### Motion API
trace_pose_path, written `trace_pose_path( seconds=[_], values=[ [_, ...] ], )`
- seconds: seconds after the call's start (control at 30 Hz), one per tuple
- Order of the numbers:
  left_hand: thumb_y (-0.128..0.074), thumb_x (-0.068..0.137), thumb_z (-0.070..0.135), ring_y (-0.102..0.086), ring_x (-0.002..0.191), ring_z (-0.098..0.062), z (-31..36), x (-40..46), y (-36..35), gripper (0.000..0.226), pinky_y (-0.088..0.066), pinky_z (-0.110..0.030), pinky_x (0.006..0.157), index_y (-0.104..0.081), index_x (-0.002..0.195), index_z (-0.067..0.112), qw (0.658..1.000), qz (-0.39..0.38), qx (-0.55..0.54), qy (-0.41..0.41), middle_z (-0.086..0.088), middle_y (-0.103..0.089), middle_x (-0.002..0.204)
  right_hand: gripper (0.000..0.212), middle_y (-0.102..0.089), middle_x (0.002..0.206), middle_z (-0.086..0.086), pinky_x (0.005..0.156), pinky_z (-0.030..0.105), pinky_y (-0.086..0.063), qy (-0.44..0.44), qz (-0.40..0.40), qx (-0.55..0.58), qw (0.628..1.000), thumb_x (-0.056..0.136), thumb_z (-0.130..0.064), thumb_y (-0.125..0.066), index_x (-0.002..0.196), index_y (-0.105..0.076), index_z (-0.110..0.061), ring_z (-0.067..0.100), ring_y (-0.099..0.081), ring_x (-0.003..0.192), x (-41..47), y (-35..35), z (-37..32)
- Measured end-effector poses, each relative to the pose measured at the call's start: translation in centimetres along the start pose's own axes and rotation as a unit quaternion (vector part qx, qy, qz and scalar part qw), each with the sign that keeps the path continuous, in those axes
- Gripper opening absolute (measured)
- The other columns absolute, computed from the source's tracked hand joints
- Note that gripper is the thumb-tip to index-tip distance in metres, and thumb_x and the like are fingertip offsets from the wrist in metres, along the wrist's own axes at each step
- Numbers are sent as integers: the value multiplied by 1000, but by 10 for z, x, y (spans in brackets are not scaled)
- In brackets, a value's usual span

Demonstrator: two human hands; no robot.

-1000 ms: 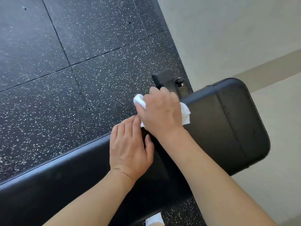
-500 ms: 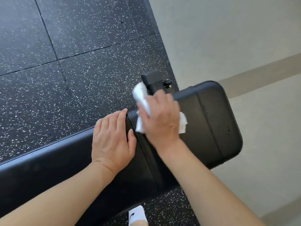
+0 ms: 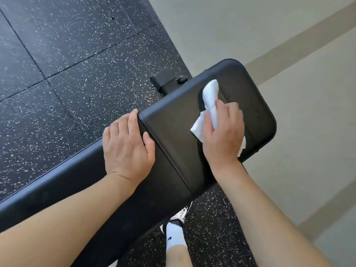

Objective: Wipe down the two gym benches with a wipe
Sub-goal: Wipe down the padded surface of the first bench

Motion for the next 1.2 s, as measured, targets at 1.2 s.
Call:
trace_pose_path(
  seconds=[1.2],
  values=[
    [-46,94,27,-32,154,-30,122,30,-18,60,-20,-59,126,-47,154,21,883,-52,25,-465,-2,-40,164,26,-52,103,2,82,41,-48,-296,196,182,917,102,-28,-56,117,-62,-8,24,-54,93,-98,22,108]
  ],
)
Point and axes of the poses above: each hand's wrist, its own x-axis towards the middle knuckle, its own y-axis out of the back of the hand, z = x × y, the point moved 6 cm from there along x, towards the middle knuckle
